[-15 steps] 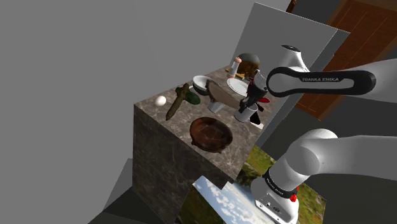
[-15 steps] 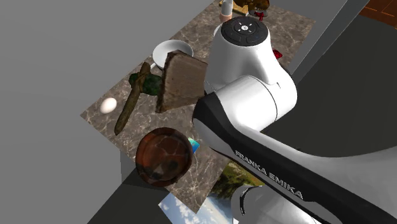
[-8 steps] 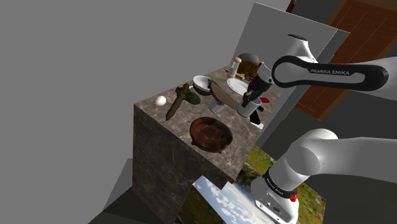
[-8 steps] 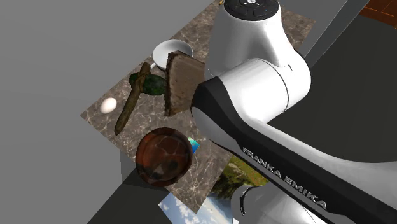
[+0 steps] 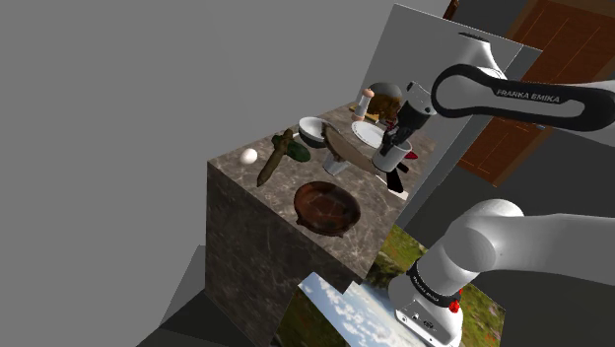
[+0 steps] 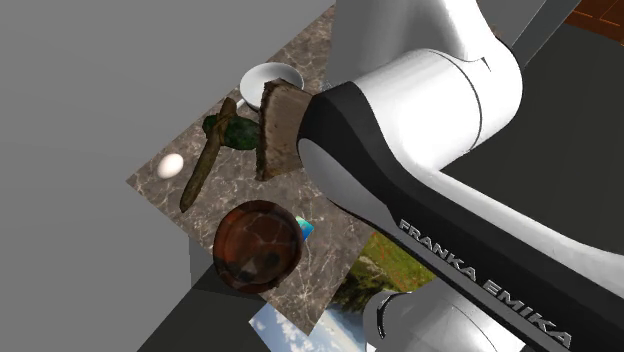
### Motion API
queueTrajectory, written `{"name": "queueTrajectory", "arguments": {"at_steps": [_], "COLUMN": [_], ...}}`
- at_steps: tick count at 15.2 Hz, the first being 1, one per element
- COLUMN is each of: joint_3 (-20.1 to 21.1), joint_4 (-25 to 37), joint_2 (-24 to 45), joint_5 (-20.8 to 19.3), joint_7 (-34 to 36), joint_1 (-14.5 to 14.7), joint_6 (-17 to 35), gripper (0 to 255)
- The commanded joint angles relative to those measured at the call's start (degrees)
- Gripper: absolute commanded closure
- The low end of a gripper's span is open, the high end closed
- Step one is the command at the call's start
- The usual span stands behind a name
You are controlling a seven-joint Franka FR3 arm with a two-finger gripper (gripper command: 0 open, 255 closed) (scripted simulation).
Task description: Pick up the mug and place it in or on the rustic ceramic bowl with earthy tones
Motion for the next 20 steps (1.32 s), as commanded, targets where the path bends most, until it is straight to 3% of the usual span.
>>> {"name": "queueTrajectory", "arguments": {"at_steps": [1, 7, 20], "joint_3": [0.1, 0.4, 18.9], "joint_4": [1.7, 5.9, 9.5], "joint_2": [0.0, -0.1, -0.3], "joint_5": [0.2, 0.5, 12.1], "joint_7": [-0.1, -0.2, 18.4], "joint_1": [0.1, 0.3, 8.8], "joint_6": [-1.7, -6.0, -10.2], "gripper": [255, 255, 255]}}
